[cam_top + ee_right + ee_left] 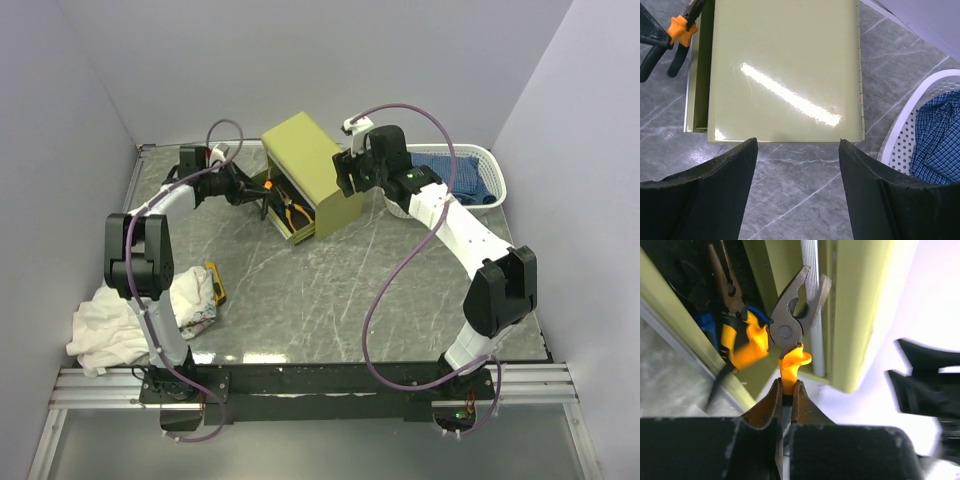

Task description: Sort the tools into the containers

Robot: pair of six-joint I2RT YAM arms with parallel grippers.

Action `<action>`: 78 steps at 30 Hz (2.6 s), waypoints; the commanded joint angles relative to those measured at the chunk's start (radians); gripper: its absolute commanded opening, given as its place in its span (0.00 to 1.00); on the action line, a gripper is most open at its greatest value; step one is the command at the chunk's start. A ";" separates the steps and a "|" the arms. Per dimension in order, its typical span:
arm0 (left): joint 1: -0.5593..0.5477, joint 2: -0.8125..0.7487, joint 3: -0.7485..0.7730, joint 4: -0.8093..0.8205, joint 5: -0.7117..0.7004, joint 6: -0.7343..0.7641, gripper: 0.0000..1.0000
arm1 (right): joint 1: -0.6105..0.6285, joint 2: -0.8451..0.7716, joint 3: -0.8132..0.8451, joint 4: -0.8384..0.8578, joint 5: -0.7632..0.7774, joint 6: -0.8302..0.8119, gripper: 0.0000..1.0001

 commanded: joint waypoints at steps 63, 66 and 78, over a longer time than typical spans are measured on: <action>0.109 -0.300 -0.273 -0.597 -0.769 0.572 0.63 | 0.059 -0.068 -0.074 0.039 0.015 -0.050 0.75; 0.110 -0.271 -0.279 -0.583 -0.775 0.588 0.62 | 0.057 -0.077 -0.085 0.040 0.015 -0.050 0.75; 0.068 -0.131 -0.210 -0.557 -0.749 0.631 0.53 | 0.033 -0.088 -0.104 0.042 0.008 -0.047 0.75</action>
